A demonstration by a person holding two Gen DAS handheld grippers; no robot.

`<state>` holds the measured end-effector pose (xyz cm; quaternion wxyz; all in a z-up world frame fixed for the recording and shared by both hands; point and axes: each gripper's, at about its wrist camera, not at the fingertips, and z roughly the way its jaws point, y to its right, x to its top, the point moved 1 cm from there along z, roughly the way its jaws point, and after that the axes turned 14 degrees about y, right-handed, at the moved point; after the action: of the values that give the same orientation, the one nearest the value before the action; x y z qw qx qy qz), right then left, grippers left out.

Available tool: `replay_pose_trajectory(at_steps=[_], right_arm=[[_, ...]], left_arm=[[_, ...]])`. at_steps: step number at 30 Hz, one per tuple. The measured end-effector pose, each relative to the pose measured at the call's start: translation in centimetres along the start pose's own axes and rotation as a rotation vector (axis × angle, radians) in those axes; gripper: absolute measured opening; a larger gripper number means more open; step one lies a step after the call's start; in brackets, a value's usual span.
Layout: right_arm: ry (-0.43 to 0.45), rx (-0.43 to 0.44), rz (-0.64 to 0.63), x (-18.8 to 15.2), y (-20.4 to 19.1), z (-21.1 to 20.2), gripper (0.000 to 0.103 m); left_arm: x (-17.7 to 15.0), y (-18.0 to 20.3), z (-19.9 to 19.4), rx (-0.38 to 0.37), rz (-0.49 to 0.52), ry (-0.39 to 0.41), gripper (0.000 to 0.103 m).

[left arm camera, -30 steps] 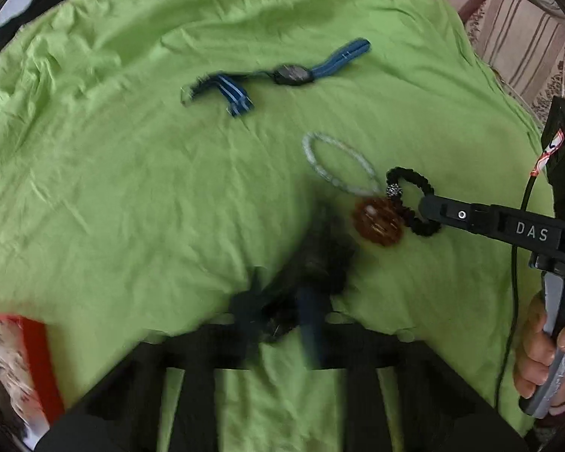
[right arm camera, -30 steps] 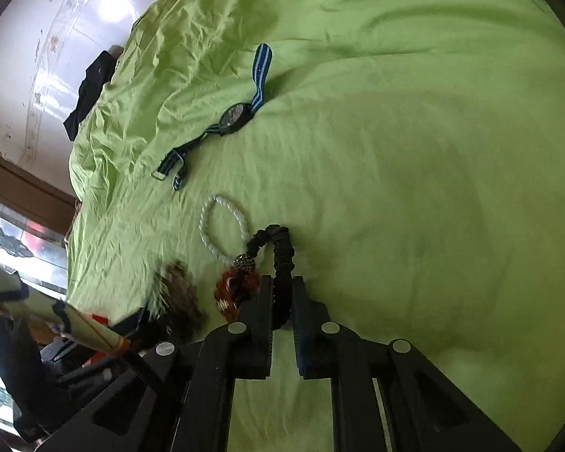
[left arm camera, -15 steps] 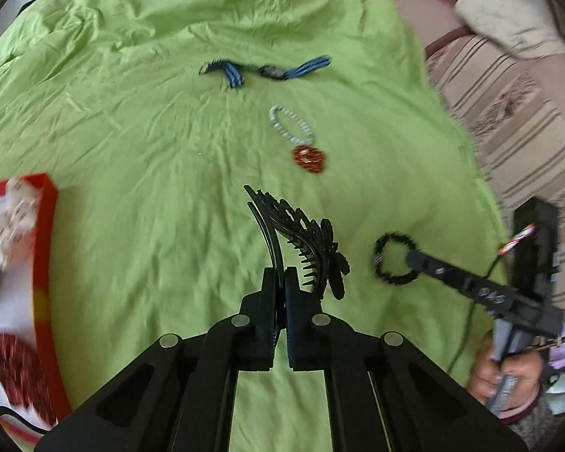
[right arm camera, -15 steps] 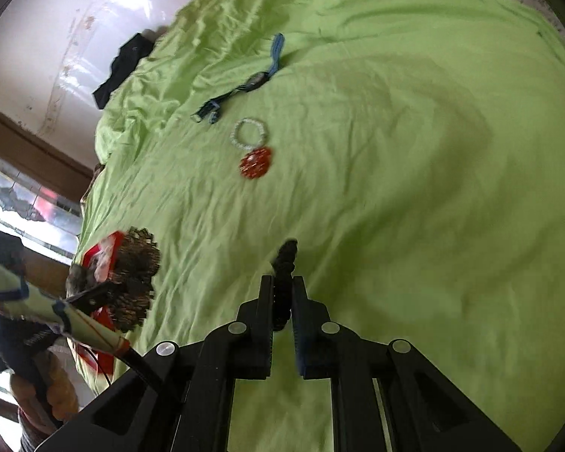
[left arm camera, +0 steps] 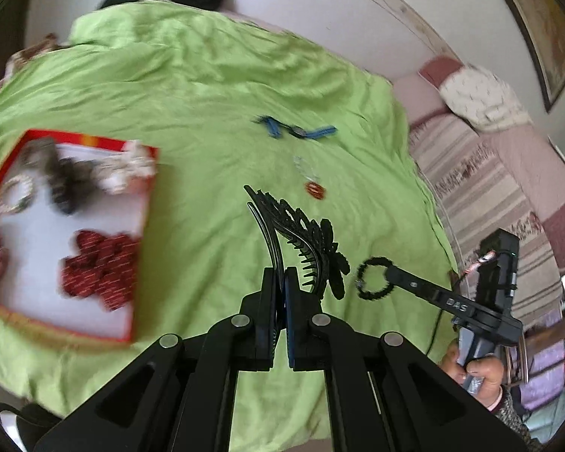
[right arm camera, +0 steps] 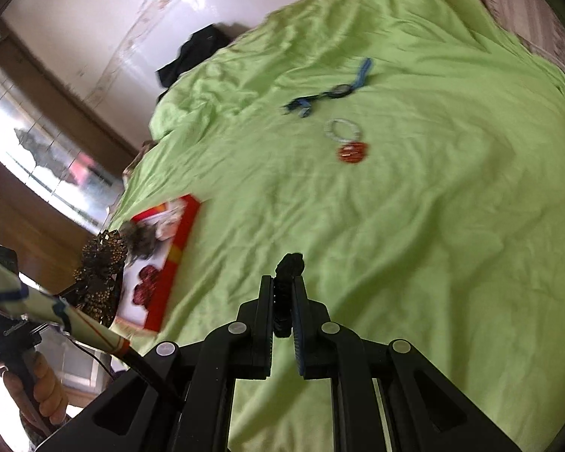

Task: Organize jewelry
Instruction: 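Carry the claw clip and hair tie into the tray and open both tools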

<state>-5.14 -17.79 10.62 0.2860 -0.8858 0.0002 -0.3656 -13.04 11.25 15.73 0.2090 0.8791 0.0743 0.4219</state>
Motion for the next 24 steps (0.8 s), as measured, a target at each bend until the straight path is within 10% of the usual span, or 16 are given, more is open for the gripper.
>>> replay_pose_trajectory(at_steps=[13, 24], right_arm=[[-0.100, 0.078, -0.169, -2.7, -10.6, 4.1, 0.010], [-0.181, 0.154, -0.325, -5.2, -21.6, 9.4, 0.010]], left_arm=[[-1.5, -16.3, -6.8, 0.166, -0.298, 0.105, 0.004], [-1.5, -23.6, -4.9, 0.107, -0.437, 0.101, 0.004]])
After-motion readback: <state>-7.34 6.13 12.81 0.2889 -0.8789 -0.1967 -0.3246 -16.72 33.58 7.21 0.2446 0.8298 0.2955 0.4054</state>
